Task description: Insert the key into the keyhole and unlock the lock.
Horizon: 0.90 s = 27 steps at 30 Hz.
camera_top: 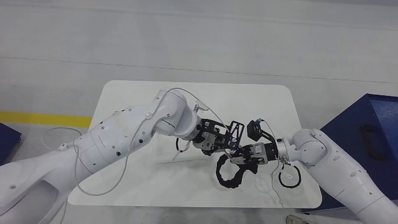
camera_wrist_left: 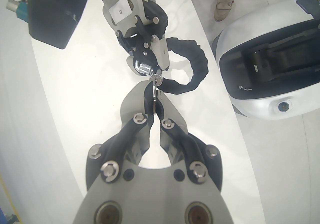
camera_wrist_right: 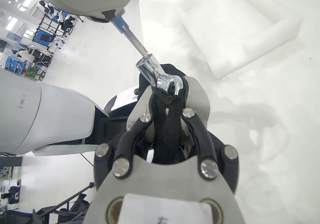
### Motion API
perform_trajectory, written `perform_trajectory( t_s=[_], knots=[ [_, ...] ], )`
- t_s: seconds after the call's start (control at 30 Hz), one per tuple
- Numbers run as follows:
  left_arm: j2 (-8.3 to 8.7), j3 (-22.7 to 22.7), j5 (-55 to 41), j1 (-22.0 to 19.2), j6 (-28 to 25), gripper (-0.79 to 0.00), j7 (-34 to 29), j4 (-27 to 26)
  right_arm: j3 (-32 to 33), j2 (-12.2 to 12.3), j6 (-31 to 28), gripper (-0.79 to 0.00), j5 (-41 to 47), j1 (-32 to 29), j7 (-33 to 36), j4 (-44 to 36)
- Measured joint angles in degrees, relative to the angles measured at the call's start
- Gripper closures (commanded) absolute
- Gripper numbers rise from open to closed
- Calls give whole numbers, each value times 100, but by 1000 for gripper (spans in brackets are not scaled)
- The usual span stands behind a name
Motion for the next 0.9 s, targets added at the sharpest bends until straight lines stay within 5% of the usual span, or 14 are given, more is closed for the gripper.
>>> perform_trajectory(
  t_s=[0.9],
  knots=[
    [-120, -326, 30, 229, -244, 0, -140, 73, 94, -60, -2, 0, 37, -29, 99, 22]
  ],
)
